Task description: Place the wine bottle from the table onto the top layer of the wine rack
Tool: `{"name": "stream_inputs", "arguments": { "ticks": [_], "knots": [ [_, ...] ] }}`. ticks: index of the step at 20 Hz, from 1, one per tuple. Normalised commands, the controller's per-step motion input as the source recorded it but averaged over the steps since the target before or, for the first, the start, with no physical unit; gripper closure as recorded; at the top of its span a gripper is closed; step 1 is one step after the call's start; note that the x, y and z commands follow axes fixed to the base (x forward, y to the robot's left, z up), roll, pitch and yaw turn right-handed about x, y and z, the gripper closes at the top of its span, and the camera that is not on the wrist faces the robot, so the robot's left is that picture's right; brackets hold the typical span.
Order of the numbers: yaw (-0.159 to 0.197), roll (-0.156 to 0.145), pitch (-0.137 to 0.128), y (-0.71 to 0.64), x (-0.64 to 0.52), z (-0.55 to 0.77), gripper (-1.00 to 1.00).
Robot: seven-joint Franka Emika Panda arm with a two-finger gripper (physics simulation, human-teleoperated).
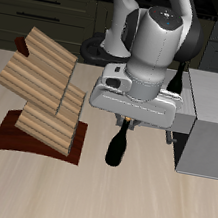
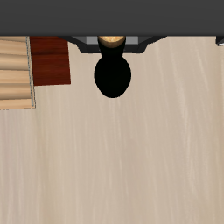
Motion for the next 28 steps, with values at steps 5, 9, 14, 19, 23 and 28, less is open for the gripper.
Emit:
{"name": "stream_inputs", "arguments": {
  "ticks": [5, 9, 14, 19, 23, 28],
  "knots": [
    [0.007, -0.017, -0.055, -0.14, -0.12, 0.47, 1.0],
    [0.023, -0.009, -0.042, -0.05, -0.09, 0.31, 1.0],
    [0.003, 0.004, -0.061, 0.01, -0.15, 0.51, 1.0],
    [-0.009, 0.01, -0.041, 0.02, -0.14, 0.43, 1.0],
    [-0.009, 0.008, -0.029, -0.01, -0.16, 0.41, 1.0],
    [-0.009, 0.002, -0.015, -0.1, -0.11, 0.3, 1.0]
  ]
}}
